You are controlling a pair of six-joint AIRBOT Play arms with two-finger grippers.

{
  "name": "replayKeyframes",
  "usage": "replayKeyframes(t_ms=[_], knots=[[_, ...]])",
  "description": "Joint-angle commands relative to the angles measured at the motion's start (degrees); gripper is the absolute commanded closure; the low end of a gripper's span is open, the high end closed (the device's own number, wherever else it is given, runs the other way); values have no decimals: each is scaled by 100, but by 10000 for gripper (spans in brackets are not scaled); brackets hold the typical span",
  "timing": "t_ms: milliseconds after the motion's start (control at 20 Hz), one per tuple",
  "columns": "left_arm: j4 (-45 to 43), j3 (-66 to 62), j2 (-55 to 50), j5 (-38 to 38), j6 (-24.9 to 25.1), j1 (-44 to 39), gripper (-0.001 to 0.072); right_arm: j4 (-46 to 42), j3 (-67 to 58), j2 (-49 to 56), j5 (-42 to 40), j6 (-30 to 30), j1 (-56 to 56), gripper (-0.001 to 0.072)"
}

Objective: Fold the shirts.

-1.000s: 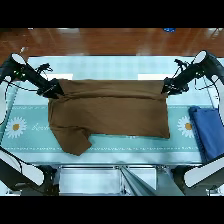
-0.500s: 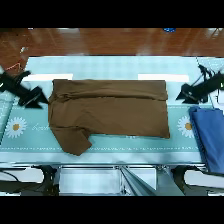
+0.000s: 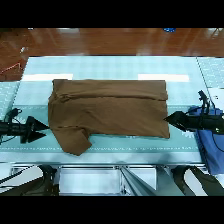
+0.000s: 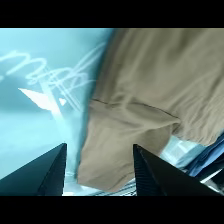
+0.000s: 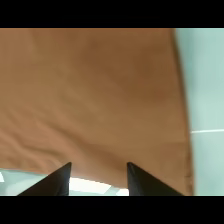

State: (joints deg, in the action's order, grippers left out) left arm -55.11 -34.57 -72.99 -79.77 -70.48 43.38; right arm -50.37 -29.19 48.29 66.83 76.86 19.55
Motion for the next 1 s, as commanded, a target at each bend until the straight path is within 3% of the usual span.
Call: replayKeyframes(t_ms=[0,250,300,350,450,600,700,950], knots=[[111,669,83,555,129,-234,199,516,223,-269,-13,-50,4,303],[-109,1082,155,1296,98,-1252,214,798,223,-269,-48,90,4,304],[-188,1075,168,1340,79,-1353,339,780,208,-269,-68,90,35,304],[-138,1062,164,1346,74,-1388,672,719,164,-269,-42,96,170,303],[33,1001,168,1257,68,-1388,686,337,-35,-269,247,155,767,303],[61,844,173,1073,105,-1388,686,-1231,-92,-269,863,595,2022,303],[76,756,175,1073,103,-1388,686,-1775,256,-269,1163,743,2365,304],[79,699,181,1073,103,-1388,686,-1172,848,118,1060,492,1867,303]])
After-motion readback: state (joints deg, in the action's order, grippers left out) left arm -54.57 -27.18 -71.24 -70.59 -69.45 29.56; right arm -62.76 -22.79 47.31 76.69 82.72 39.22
